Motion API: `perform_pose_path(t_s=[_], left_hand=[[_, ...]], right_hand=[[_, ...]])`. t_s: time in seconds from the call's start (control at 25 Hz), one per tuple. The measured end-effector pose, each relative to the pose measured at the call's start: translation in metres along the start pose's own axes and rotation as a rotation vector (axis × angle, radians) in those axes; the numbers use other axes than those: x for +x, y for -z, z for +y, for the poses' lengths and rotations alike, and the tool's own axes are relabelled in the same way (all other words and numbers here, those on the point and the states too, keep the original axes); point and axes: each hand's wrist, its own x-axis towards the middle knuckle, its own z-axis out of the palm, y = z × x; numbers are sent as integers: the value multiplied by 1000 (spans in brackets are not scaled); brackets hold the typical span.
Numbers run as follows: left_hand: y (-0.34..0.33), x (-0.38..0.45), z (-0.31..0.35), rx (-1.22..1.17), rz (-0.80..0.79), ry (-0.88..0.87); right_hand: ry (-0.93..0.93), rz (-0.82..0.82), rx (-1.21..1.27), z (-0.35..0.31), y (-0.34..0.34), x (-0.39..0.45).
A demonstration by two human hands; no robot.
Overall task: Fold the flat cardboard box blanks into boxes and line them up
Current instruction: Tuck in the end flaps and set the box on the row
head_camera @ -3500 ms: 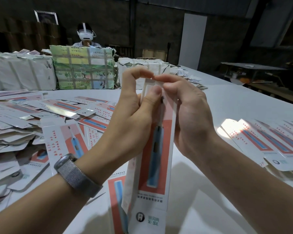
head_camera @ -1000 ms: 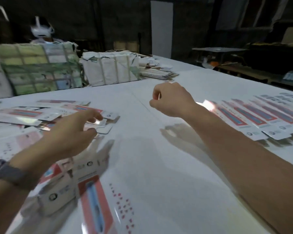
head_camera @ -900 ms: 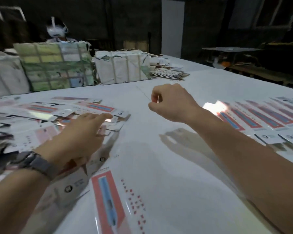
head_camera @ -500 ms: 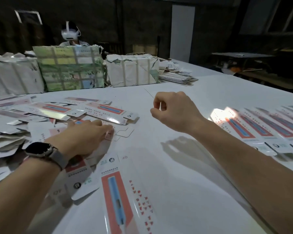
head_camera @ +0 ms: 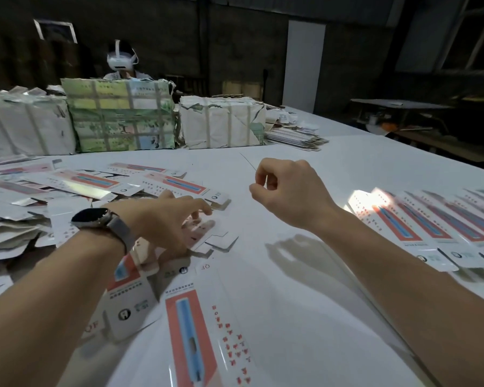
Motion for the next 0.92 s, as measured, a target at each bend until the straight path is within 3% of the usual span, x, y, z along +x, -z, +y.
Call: perform_pose_path(t_s=[0.12, 0.2, 0.28, 0.4, 0.52, 0.6, 0.76, 0.92], left_hand=[[5, -5, 3, -2, 75, -75], [3, -7, 7, 100, 303, -156], [5, -13, 14, 92, 615, -220], [19, -32, 37, -540, 949, -359], [24, -53, 68, -1053, 839, -556], [18, -61, 83, -1170, 709, -623], [10, -64, 86, -1350, 494, -637], [7, -65, 77, -1194, 750, -460]], right_hand=[[7, 23, 15, 0, 0, 0], [11, 89, 52, -2, -1, 0], [33, 261, 162, -5, 2, 0], [109, 506, 490, -18, 13, 0], [218, 375, 688, -38, 18, -7], [244, 218, 766, -50, 17, -13], [173, 97, 816, -63, 17, -21], [126, -28, 1003, -65, 17, -20]])
